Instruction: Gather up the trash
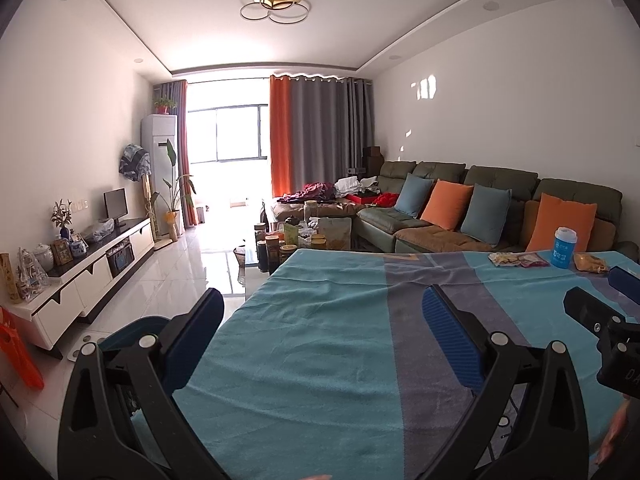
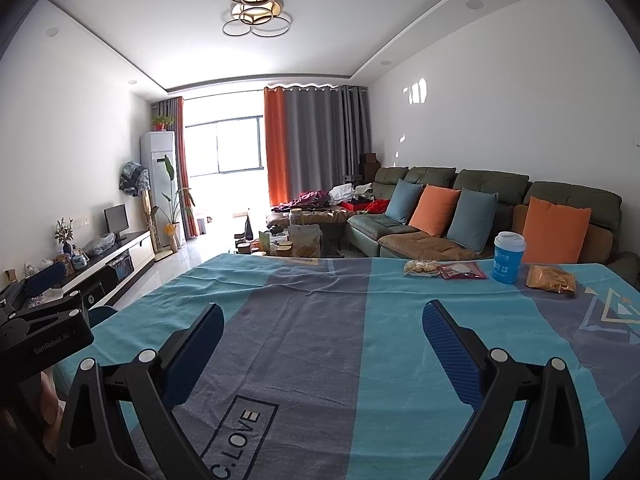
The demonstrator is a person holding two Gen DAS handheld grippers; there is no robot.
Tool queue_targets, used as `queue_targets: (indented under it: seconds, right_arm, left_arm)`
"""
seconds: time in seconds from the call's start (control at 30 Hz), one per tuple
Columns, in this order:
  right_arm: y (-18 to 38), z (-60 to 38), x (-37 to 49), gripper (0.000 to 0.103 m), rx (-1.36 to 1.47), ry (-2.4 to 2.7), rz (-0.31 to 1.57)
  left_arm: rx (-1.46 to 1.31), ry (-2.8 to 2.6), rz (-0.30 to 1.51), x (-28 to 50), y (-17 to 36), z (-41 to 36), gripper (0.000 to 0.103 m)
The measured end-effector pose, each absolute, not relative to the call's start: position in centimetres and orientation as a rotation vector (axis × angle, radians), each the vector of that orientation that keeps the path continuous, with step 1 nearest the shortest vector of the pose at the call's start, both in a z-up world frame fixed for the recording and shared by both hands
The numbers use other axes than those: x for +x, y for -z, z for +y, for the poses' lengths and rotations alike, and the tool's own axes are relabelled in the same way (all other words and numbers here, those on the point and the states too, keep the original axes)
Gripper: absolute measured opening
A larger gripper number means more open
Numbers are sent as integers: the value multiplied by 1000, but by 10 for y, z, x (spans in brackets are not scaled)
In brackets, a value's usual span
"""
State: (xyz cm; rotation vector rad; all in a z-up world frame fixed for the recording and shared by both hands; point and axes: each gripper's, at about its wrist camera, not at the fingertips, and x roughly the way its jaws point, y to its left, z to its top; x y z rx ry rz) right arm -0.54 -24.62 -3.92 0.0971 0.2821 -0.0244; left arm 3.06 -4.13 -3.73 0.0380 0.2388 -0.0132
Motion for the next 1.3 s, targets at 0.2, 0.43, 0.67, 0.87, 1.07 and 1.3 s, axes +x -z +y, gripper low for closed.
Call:
queue_targets:
  seconds: [0.2, 0.43, 0.67, 0.87, 1.07, 1.3]
  right_arm:
    - [39, -247, -5, 96, 98, 29, 284]
    - [39, -248, -8, 96, 100, 34, 283]
    - [38, -250, -9, 96, 102, 41, 274]
    - [37, -248, -11, 96, 104, 48, 274]
    - [36, -250, -11, 96, 105, 48, 266]
    - [36, -250, -12, 96, 105, 53, 260]
  left_arm:
    - [35, 13, 232, 28, 37, -41, 98]
    - [42, 8, 222, 27, 35, -43, 98]
    - [46, 11, 218, 26, 34, -45, 98]
    - [47, 8, 218, 27, 34, -46, 98]
    - [46, 10, 217, 27, 33, -47, 98]
    - [45, 1, 212, 30, 31, -47, 98]
